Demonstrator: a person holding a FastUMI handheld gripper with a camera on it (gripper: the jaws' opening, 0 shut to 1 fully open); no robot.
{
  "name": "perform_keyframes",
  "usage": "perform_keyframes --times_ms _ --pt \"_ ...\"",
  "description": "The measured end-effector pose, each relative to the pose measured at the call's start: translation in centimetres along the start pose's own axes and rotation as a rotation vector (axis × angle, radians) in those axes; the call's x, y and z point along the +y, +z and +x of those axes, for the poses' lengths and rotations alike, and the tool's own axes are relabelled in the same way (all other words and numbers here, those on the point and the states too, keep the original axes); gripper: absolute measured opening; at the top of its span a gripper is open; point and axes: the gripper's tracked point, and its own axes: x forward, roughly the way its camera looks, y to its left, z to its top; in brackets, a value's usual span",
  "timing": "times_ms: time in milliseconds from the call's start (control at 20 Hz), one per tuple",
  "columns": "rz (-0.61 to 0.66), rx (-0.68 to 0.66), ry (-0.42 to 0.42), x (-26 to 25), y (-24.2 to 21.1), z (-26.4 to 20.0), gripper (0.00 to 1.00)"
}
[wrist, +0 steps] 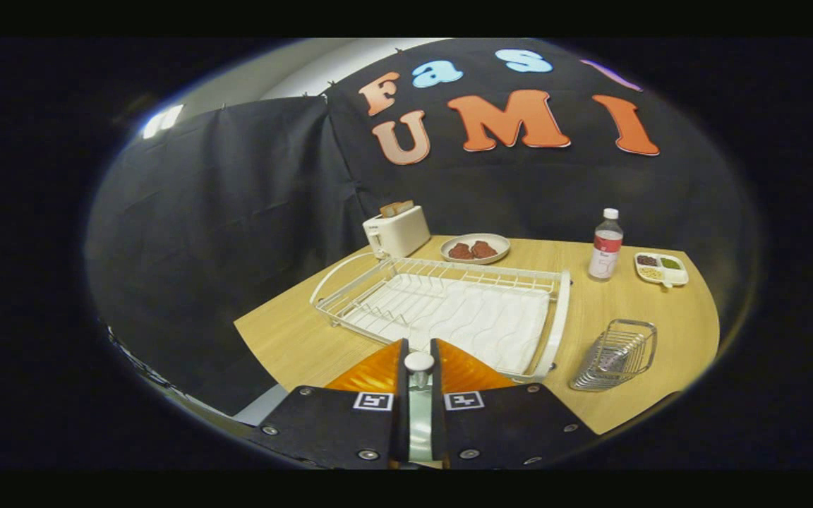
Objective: Take the plate from the dish rack, then take the spoon from the basket and place it into the plate.
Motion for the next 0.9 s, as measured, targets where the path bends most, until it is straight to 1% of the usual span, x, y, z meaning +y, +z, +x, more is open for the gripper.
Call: perform_keyframes --times_ms 200,350,500,700,900 --pt "-0.030 0.036 0.012 0.3 -1.5 1.7 0.12" --pt "-0.039 0.018 0.015 0.0 -2.0 1.6 0.12" --pt "0.015 0.019 0.006 -0.8 -3.0 0.8 0.12" --pt "0.115 0.099 0.008 -2.3 -5.6 -0.7 0.13" --pt "0.219 0.132 -0.010 -3.5 -7.7 -2.2 0.13"
